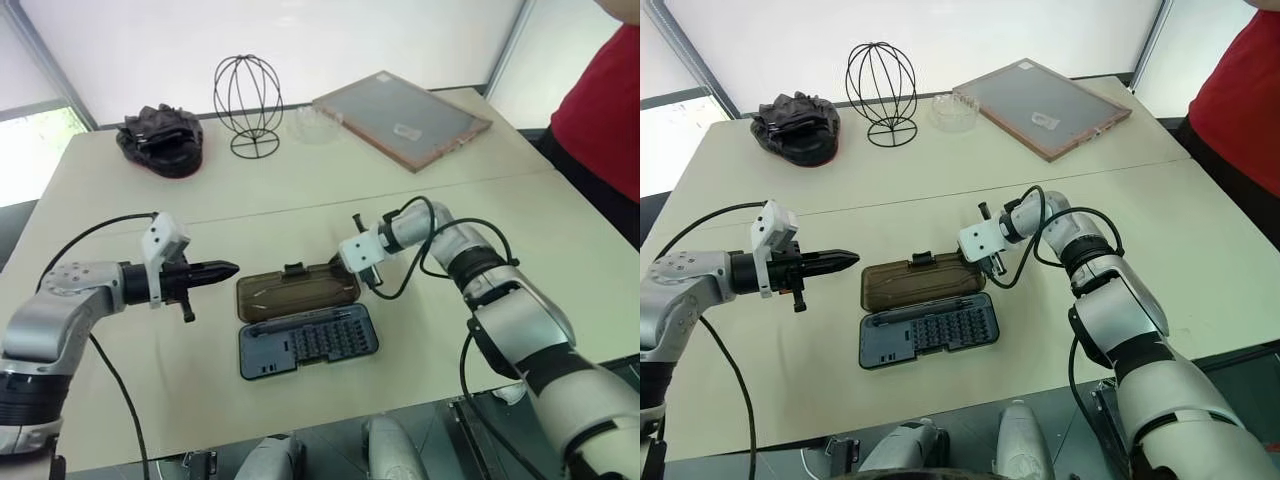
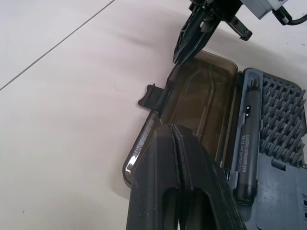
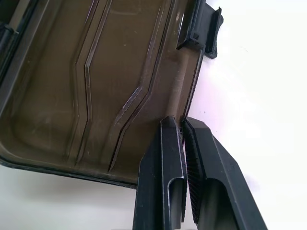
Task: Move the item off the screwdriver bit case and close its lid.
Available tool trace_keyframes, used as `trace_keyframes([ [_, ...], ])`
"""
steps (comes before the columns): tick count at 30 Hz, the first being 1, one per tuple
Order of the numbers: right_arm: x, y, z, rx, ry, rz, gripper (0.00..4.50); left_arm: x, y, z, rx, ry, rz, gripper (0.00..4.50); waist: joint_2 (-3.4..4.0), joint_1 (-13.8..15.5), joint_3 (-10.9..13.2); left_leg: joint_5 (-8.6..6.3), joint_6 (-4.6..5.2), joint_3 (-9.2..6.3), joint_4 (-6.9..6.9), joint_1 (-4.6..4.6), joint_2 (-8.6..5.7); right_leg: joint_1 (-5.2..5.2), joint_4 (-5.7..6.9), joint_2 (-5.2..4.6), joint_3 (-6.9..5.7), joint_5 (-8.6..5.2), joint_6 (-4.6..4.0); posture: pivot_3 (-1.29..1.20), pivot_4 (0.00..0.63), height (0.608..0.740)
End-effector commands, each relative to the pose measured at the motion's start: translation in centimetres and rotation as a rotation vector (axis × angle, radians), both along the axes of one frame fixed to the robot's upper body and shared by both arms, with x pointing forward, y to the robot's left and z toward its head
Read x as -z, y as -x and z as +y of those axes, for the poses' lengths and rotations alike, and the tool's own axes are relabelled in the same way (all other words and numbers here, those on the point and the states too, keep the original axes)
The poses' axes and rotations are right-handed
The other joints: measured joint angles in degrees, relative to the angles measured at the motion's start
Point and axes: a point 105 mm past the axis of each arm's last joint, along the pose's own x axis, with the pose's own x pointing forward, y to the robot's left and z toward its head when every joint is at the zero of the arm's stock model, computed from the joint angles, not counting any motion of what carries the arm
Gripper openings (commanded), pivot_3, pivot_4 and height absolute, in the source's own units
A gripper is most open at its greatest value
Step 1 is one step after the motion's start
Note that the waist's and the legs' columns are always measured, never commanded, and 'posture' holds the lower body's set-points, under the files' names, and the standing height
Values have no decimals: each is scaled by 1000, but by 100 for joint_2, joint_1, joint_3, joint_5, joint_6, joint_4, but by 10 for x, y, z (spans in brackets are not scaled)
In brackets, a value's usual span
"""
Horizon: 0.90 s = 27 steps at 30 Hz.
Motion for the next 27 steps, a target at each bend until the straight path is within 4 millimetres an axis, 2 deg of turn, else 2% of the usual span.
trace_keyframes([
  [1,6,-4,-15,59,58,13,61,-2,0,-3,8,-3,-14,0,0,48,0,0,0,0,4,1,0,2,0,0,0,0,0,0,150,740],
  [14,5,-14,-32,156,83,5,61,-1,-3,-2,15,-7,-8,0,-2,95,-1,0,0,2,22,4,0,14,2,1,0,0,0,0,150,740],
  [27,1,-21,-41,216,84,-24,61,-1,-6,-4,22,-6,-10,0,-1,187,-1,0,0,2,28,4,-1,17,2,1,1,2,-3,0,150,740],
])
